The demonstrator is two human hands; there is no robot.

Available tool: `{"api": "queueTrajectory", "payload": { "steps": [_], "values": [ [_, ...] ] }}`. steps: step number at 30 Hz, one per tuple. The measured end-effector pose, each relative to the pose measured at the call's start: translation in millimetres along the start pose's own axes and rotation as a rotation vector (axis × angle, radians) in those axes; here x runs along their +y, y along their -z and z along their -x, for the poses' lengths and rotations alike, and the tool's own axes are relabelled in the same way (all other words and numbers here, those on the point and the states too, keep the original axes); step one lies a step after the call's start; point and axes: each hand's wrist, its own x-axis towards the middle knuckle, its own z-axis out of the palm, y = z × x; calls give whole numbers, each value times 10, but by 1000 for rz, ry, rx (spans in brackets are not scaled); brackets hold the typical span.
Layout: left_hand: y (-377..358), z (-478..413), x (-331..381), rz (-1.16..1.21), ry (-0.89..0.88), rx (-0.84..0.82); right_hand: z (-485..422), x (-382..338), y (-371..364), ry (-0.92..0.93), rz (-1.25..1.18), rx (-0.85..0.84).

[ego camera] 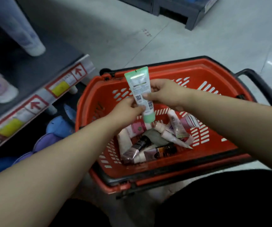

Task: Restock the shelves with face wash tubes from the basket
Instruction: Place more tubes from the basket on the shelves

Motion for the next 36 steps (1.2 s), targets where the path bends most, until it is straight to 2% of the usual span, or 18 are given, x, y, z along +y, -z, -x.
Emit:
{"api": "queueTrajectory", "payload": {
  "steps": [5, 11, 15, 20, 27, 33, 36],
  "values": [
    [434, 798, 399, -4, -116, 158, 673, -639, -374, 143, 54, 23],
    [879, 1729, 785, 107, -254, 300, 1274, -1423, -884, 385, 252, 71],
    [1175, 2333, 1025, 117, -322, 412, 1560, -1958, -1169, 513, 320, 30],
    [1544, 2920, 1278, 86, -416, 557, 1782, -2509, -1493, 615, 311, -52],
    [2188, 3401, 1548, 70, -532, 864, 1835, -3334, -2035, 777, 350, 38],
    [2767, 3373, 1646, -99, -585, 810, 1358, -3808, -2409, 782, 311, 147],
    [3071, 3180, 1613, -193, -505, 797, 959, -3935, -2587, 749, 393, 190]
  ]
}}
